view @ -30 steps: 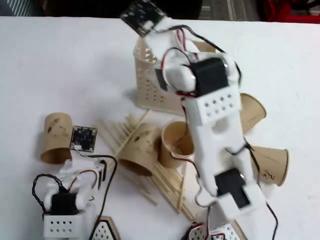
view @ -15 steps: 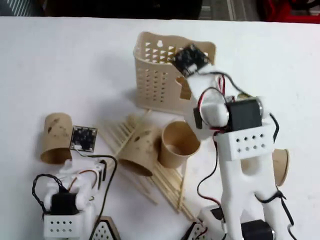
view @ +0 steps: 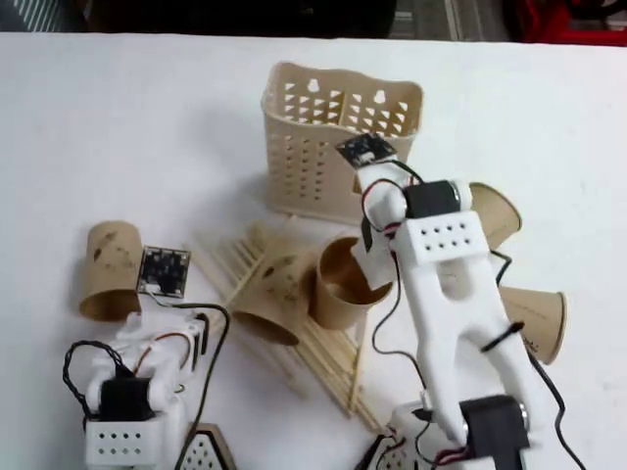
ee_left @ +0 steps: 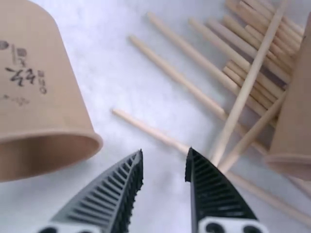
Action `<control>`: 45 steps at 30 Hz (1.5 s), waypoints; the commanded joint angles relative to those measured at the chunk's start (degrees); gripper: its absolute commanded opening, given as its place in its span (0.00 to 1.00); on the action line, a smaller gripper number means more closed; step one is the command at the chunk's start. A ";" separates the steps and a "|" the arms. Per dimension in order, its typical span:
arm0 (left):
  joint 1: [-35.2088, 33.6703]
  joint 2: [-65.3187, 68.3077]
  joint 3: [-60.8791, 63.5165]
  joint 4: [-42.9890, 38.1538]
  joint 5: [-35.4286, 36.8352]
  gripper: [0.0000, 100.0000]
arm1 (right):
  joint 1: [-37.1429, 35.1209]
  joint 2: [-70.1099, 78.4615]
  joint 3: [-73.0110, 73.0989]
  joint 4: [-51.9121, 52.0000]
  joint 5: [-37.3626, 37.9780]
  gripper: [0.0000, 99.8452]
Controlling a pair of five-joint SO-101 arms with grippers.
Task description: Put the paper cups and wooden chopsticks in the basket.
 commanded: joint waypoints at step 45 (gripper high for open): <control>22.99 -0.31 -5.80 -13.10 -30.77 0.28 | 1.45 -15.25 -5.63 9.36 -0.09 0.02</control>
